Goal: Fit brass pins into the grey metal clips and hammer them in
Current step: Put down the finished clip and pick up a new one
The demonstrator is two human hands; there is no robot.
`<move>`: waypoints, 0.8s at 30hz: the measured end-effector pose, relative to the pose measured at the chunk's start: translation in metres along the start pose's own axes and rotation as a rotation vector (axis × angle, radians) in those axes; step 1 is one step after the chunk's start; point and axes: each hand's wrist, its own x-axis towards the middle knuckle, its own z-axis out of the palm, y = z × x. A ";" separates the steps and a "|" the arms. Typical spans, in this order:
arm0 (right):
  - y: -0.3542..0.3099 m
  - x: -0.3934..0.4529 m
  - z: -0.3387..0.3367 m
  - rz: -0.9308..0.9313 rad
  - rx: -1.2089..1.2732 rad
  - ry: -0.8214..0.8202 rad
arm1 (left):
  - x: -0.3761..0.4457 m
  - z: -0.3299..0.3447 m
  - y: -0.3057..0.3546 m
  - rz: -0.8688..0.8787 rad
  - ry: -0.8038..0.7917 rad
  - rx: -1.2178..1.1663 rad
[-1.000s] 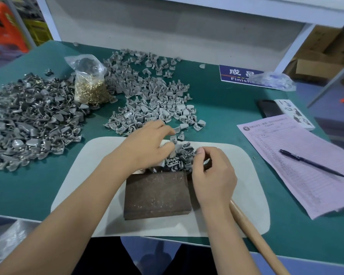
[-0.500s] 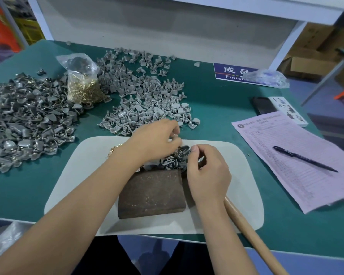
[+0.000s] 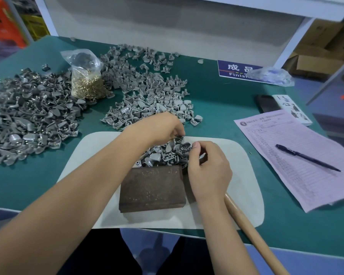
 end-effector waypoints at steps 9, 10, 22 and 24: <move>0.000 -0.001 -0.001 -0.002 0.015 0.004 | -0.022 -0.005 0.010 0.062 -0.061 -0.015; 0.000 -0.001 -0.001 0.000 0.016 0.003 | -0.026 -0.006 0.011 0.067 -0.034 -0.049; 0.006 0.000 0.001 -0.110 -0.007 -0.017 | -0.155 0.018 0.011 -0.117 0.673 -0.752; 0.009 0.000 0.001 -0.112 -0.009 -0.020 | -0.171 0.024 0.011 -0.110 0.617 -0.847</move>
